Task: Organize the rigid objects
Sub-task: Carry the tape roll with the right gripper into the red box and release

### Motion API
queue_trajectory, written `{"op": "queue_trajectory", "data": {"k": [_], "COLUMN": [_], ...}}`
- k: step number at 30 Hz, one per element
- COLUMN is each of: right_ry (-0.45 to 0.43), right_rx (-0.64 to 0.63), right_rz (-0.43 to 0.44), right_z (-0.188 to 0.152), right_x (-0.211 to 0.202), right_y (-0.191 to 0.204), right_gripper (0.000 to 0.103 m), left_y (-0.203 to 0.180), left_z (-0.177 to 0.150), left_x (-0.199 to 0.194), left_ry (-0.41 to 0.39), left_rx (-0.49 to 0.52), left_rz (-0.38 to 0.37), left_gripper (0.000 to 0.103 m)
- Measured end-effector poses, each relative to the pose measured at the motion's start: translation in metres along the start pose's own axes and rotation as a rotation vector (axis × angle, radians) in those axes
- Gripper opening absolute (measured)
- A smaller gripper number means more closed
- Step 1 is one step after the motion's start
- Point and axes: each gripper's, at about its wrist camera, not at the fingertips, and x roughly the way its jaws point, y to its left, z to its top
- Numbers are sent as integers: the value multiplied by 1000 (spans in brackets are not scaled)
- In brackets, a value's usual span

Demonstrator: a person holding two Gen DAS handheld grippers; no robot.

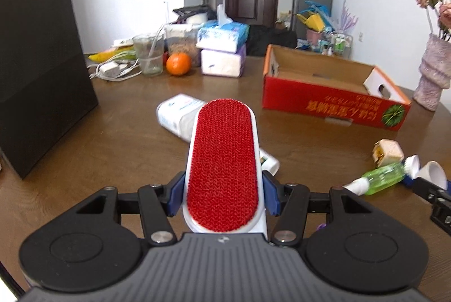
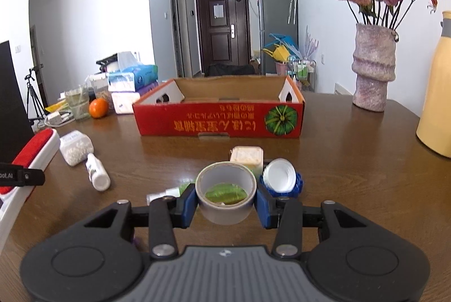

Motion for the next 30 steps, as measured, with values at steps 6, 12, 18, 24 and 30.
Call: {"op": "queue_trajectory", "data": {"k": [6,12,18,24,30], "right_ry": [-33,-68,-96,-112,-127], "right_rx": [-1,-1,0,12,24], "right_rz": [8,6,-1,-21,-32], "right_z": [18,39,60,76,95], "right_x": [-2,6,18,35,54], "right_y": [6,7,3,-6,-12], "right_gripper": [42,42,42,42,42], "left_y": [-15,-34,-49,-65,-80], "left_z": [21,41,61,83,101], "left_x": [-3,4,14,32,48], "left_ry": [-27,-50,-72,-80,-96], "left_rx": [12,11,7,2,-5], "left_rz": [-50,-85,-112,-133,-154], "left_gripper": [56,56,56,56,56]}}
